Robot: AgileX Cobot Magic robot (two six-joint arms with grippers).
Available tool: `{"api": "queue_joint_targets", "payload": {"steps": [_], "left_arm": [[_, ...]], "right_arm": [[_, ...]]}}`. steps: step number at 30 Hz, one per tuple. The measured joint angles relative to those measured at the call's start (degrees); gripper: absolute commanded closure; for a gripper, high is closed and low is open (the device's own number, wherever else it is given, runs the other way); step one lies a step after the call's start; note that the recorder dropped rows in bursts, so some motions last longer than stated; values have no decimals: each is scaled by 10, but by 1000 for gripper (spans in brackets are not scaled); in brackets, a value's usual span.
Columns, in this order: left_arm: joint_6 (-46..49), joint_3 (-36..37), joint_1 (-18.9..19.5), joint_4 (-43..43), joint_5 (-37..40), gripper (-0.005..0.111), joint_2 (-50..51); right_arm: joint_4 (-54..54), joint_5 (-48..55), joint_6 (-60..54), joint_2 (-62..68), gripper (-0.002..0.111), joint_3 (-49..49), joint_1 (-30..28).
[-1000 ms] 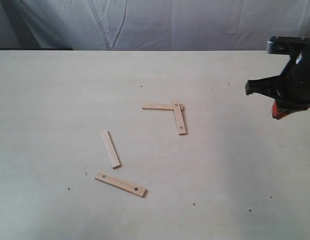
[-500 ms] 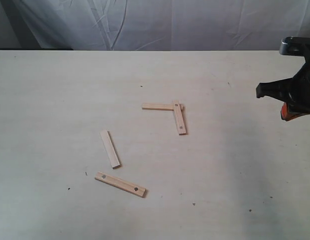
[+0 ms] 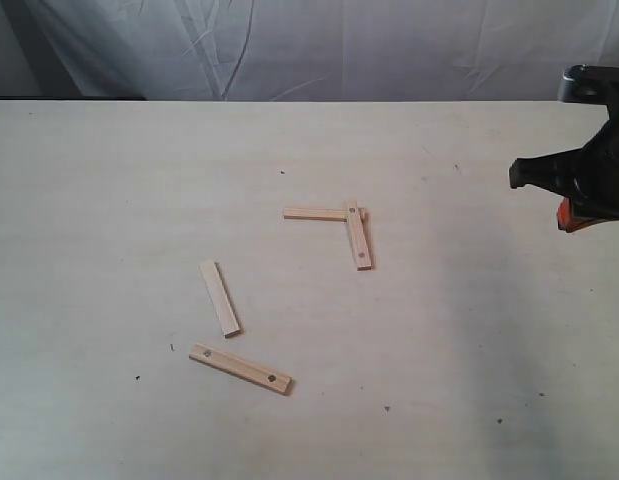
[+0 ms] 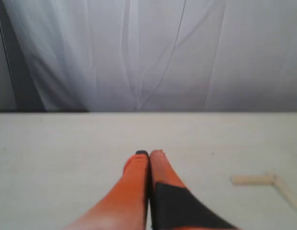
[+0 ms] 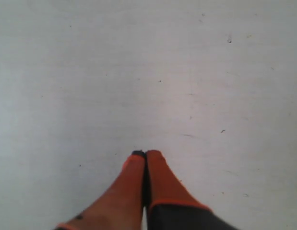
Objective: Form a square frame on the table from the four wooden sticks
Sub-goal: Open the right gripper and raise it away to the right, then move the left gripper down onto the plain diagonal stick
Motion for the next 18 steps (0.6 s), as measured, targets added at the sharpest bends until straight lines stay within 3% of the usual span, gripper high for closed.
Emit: {"api": "queue_joint_targets", "payload": {"steps": [3,6,10,13,18], "left_arm": [[1,-84,0,22,100,107,157],[-11,-96,0,-25,112,107,270],[-12,-100,-7,-66,100,107,331],[-16,-113,-43,-80,102,107,382],[-106,-151,-155,-48,75,107,477]], "right_arm": [[0,0,0,0,108,0,0],[0,0,0,0,108,0,0],[0,-2,0,0,108,0,0],[0,-6,0,0,108,0,0],[2,-13,0,0,108,0,0]]}}
